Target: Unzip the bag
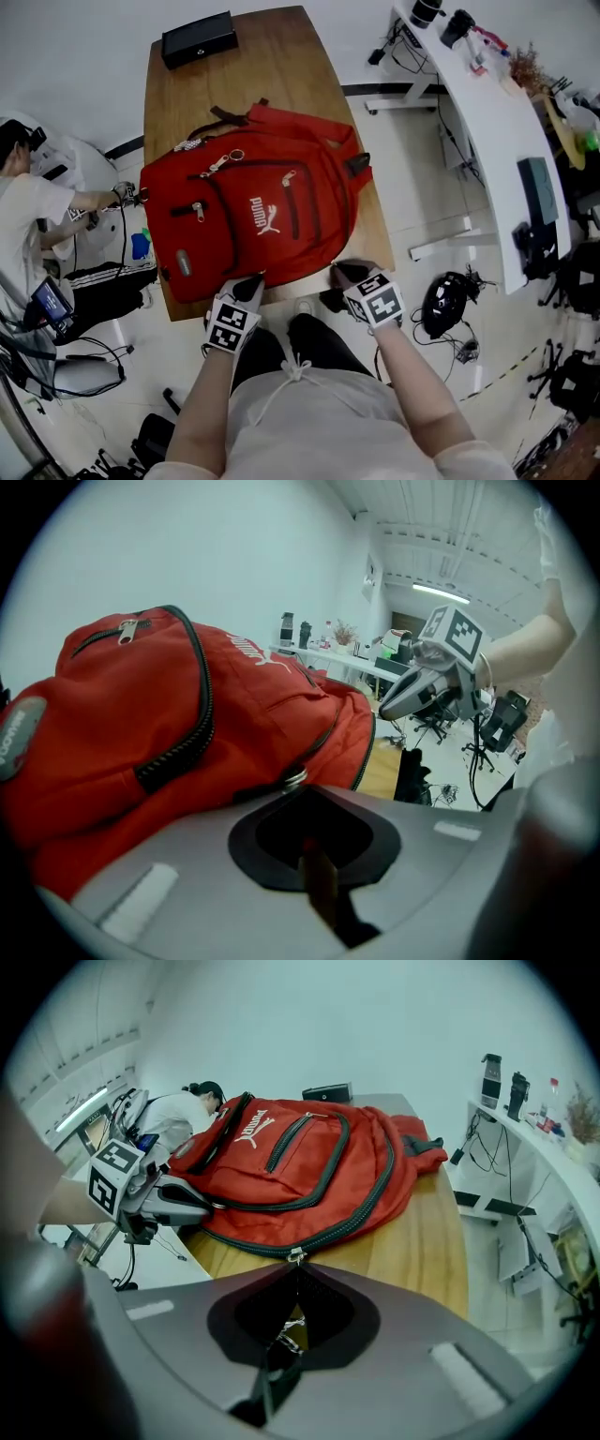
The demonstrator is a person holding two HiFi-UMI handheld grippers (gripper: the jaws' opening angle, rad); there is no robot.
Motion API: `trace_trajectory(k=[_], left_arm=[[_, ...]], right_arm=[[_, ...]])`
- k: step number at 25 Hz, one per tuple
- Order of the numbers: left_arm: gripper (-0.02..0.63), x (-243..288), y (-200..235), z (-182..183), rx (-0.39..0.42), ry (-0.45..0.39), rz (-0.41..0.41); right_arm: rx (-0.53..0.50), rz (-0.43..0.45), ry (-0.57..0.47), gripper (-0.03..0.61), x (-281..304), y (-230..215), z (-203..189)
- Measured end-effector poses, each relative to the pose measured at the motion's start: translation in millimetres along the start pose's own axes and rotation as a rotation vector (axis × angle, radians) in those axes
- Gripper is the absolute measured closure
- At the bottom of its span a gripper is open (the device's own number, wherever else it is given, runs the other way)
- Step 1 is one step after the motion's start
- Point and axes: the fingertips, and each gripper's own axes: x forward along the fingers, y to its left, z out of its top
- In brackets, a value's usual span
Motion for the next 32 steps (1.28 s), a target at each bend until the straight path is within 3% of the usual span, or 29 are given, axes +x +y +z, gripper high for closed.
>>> trace_trajectory(k=[5,12,20,32], left_arm=[[0.607,2,3,-1,-0.062,0.020,0.005],[0.607,3,7,-2,-0.144,0.035,0.006],[0.607,3,9,-2,-0.176,0.036,0.007],[0.607,4,8,-1,-0.167,0.025,0.029]], right_arm=[[-0.033,-0.036,-0.001,0.568,-7,-28,11],[0.000,-0.094,-0.050,0.568,-16,-70,34],[-0.028,-0.136,-0.068,0.566,-14,-97,59],[0.044,-0.153,-0.088,0.551,-11,-107,58]])
